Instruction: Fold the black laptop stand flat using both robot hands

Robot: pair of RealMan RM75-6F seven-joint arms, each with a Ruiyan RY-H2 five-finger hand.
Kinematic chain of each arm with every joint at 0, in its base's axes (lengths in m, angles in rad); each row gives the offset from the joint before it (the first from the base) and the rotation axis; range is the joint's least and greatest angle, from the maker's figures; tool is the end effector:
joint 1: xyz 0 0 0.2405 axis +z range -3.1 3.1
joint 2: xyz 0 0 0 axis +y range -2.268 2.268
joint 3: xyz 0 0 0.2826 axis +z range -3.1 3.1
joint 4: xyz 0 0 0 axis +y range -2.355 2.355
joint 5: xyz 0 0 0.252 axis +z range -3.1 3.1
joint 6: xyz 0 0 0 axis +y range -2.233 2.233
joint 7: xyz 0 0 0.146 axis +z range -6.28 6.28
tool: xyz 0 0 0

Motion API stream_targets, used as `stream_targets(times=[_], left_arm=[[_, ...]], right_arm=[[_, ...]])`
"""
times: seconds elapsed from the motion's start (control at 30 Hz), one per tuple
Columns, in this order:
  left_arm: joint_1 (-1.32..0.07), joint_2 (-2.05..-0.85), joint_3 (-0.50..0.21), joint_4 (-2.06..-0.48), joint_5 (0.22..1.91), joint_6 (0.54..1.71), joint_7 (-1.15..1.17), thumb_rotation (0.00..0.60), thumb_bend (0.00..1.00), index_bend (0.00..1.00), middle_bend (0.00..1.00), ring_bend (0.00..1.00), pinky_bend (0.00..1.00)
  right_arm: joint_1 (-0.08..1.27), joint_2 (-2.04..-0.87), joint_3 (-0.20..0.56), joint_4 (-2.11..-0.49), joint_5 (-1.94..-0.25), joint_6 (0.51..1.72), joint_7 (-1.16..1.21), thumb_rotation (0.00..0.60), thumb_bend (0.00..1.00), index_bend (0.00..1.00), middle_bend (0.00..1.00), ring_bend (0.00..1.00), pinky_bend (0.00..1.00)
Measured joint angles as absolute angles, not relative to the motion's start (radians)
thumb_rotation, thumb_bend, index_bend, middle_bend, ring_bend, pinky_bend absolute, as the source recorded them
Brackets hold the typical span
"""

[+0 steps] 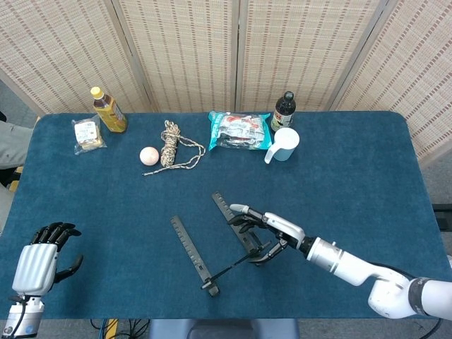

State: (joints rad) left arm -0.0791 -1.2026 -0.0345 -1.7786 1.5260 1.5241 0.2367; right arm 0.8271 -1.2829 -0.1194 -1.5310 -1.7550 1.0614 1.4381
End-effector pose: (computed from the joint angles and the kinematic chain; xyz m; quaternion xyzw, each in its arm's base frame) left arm -0.2964 0.1784 0.0926 -0.5982 -0.3815 -0.4023 0.5786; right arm -0.1782 -0.3205 -0.0049 -0.5421 0.7142 -0.4388 0.0599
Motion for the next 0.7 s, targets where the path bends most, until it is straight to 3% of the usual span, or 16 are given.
stream_targets(times=[0.7], left_arm=[[-0.079,-1.202,-0.035,-1.789,1.524,1.521,0.254,0.6,0.25,0.34,0.25,0.17,0.16]], right_arm=[[0.863,-1.351,-0.191,-1.456,-1.775,1.013,1.504,0.598,0.0,0.01,0.18,0.13,0.21]])
